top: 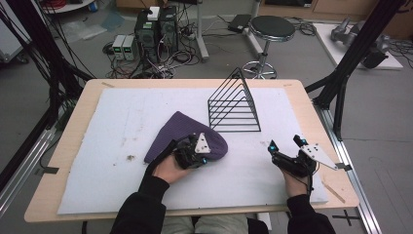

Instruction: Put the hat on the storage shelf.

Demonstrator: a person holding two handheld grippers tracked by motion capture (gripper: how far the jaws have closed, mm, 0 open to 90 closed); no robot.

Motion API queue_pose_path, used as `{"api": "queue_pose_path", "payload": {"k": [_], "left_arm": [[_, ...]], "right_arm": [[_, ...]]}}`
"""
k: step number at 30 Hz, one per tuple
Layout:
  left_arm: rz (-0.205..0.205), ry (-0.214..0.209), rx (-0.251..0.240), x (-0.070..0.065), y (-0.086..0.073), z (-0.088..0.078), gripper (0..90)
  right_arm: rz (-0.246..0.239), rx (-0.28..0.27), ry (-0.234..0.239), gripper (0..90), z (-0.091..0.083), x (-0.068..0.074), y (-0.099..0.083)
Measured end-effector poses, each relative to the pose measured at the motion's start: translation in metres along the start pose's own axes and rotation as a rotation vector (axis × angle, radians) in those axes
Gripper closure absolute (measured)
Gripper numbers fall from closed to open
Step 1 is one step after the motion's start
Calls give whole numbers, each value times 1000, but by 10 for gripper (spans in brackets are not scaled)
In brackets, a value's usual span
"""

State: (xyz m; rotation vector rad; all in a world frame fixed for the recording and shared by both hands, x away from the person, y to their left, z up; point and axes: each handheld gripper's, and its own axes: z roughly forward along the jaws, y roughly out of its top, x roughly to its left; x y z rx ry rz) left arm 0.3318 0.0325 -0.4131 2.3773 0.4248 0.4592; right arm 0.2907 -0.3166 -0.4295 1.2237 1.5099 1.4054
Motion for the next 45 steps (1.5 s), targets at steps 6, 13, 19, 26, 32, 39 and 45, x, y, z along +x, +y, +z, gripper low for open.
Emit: {"api": "queue_pose_path", "payload": {"k": [6, 13, 19, 26, 32, 39, 45], "left_arm": [[-19, 46, -80, 5, -3, -23, 752], [-54, 83, -168, 10, -7, -46, 753], [-66, 124, -242, 16, -3, -68, 753], [-98, 134, -335, 22, 1, -88, 753], [-103, 176, -395, 27, 1, -104, 753], [-77, 205, -486, 29, 5, -127, 753], [-29, 229, -533, 26, 17, -143, 752]], "right_arm": [[1, 2, -4, 61, 0, 1, 0], [-5, 4, -2, 61, 1, 2, -1], [-2, 9, 4, 61, 2, 2, -1], [0, 10, 4, 61, 3, 2, -1], [-5, 11, 11, 61, 2, 2, -1], [-3, 14, 7, 61, 2, 2, -1], [1, 14, 13, 61, 2, 3, -1]]}}
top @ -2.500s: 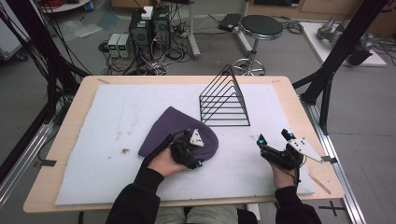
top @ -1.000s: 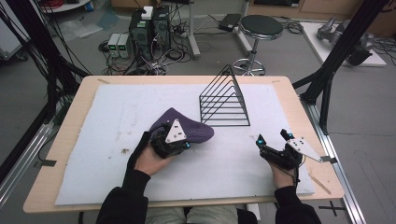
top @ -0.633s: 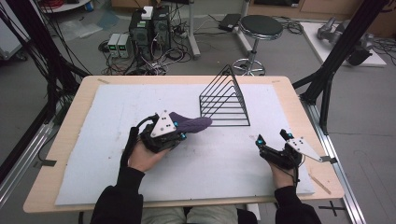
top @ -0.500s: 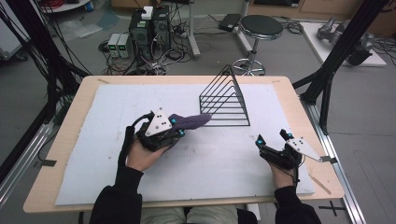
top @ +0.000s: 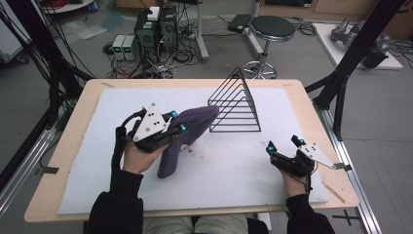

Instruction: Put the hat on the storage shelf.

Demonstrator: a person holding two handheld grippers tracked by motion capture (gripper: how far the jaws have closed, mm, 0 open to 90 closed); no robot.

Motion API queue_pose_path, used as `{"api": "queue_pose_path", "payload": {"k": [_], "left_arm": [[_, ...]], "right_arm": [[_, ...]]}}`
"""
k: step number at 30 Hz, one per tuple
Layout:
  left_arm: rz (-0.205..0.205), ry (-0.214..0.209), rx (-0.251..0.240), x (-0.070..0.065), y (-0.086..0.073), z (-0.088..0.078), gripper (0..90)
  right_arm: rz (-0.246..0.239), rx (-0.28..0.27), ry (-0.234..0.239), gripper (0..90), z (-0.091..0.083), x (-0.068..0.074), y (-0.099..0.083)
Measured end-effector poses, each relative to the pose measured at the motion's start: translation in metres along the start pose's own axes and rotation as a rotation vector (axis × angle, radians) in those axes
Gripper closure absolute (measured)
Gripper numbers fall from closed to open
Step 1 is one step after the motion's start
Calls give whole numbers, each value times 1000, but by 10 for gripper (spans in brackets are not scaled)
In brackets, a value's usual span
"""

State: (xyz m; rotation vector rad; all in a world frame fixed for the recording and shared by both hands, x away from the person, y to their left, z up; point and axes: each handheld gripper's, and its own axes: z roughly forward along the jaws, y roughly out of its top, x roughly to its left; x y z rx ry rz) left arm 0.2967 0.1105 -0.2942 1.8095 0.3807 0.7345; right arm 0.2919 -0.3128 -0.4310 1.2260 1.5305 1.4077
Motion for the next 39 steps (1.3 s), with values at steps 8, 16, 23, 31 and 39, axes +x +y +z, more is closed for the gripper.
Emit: {"api": "queue_pose_path", "payload": {"k": [8, 16, 23, 31, 39], "left_arm": [[11, -2, -112, -1, 16, -5, 753], [-36, -39, -228, 4, 28, -10, 753], [-40, -80, -275, 5, 40, -12, 753], [-10, -139, -298, -3, 56, -8, 753], [17, -185, -308, -9, 64, 0, 753]], "right_arm": [[-2, -5, 25, 61, 0, 0, 0], [8, -38, 138, 61, 2, 6, 3], [-29, -130, 328, 61, 9, 20, 29], [-206, -196, 561, 61, 26, 43, 60], [-286, -126, 720, 61, 47, 61, 64]]}}
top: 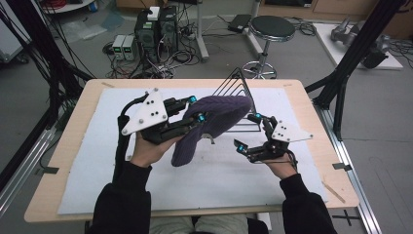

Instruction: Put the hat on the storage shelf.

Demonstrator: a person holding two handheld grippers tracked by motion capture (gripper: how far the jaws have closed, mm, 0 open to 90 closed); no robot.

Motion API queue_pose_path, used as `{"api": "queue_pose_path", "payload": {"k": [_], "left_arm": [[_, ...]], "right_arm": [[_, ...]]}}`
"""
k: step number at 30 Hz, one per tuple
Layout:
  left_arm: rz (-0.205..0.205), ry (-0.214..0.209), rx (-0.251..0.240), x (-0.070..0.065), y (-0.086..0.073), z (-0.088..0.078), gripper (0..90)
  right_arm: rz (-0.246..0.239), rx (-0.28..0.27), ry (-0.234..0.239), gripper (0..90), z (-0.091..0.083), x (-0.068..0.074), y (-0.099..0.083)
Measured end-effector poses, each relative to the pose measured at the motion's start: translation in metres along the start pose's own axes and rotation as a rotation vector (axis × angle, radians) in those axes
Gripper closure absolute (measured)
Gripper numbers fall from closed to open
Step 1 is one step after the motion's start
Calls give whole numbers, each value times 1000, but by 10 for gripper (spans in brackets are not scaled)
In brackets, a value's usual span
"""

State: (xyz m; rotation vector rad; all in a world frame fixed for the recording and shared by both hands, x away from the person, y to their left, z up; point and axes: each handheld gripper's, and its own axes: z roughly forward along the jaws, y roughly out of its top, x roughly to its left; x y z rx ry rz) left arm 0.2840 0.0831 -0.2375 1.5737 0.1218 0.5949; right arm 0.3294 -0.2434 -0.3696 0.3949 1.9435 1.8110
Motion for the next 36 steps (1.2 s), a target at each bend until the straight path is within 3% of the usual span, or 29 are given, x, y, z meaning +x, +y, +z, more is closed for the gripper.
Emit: {"api": "queue_pose_path", "payload": {"k": [4, 7, 9, 11, 12, 15, 18, 22, 29, 36], "left_arm": [[-12, -38, 4, 0, -3, 7, 753], [-7, -54, 16, -2, -6, 12, 753], [1, -59, 24, -2, -7, 14, 753], [7, -59, 27, -2, -7, 13, 753], [9, -55, 27, -2, -8, 13, 754], [9, -39, 27, 2, -9, 11, 753], [12, -26, 41, 6, -12, 13, 753], [25, 8, 39, 13, -17, 15, 753], [-7, 51, 20, 30, -26, 20, 754], [-56, 111, -10, 53, -30, 32, 772]], "right_arm": [[-16, 25, 51, 62, 12, 1, 0], [7, 13, 73, 65, 20, -2, 5], [20, 12, 110, 185, 22, -6, 7], [1, 14, 132, 343, 20, -7, 9], [-1, 28, 152, 447, 18, -7, 9], [-21, 66, 168, 628, 12, -4, 11], [-1, 137, 126, 782, 10, -1, 15], [76, 192, 92, 805, 9, -3, 22], [178, 167, -4, 812, -9, -18, 34], [162, 167, -98, 814, -16, -27, 50]]}}
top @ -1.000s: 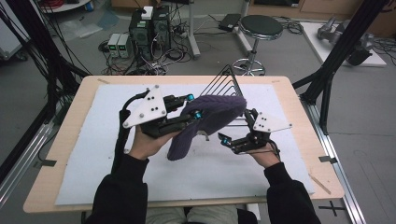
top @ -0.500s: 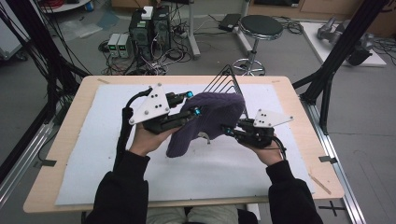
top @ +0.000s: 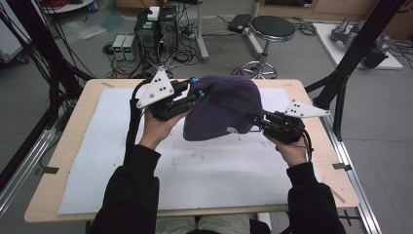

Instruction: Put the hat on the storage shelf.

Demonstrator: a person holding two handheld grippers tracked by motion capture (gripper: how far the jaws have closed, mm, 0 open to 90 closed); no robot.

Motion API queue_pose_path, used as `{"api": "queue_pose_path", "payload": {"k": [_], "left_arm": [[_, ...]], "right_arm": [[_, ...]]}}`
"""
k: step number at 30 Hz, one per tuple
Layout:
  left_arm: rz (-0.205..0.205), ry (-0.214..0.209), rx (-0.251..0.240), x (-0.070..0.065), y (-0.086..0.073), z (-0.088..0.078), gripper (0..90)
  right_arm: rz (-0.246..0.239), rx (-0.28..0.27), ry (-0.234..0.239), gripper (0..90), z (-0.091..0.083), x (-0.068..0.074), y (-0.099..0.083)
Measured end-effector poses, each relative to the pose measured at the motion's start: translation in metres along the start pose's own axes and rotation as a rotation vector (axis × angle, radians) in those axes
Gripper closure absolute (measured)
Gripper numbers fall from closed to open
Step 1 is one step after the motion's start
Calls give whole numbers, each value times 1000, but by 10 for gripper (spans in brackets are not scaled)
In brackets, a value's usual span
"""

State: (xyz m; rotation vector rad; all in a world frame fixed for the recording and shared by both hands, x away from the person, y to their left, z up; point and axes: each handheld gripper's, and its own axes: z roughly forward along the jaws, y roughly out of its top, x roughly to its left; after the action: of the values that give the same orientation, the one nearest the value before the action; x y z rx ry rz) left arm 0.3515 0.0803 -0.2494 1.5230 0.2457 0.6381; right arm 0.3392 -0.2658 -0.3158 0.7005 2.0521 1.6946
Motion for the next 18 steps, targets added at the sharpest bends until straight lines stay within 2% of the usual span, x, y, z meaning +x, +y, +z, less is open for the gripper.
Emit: {"api": "queue_pose_path", "payload": {"k": [4, 13, 18], "left_arm": [[-22, 7, -2, 9, -1, 10, 786], [-12, -10, -2, 25, 3, 27, 796], [-24, -2, -44, 35, 5, 35, 797]], "right_arm": [[-10, 13, -29, 814, 3, -1, 7], [7, -7, -98, 813, 10, -15, 13], [6, -25, -121, 813, 13, -22, 22]]}}
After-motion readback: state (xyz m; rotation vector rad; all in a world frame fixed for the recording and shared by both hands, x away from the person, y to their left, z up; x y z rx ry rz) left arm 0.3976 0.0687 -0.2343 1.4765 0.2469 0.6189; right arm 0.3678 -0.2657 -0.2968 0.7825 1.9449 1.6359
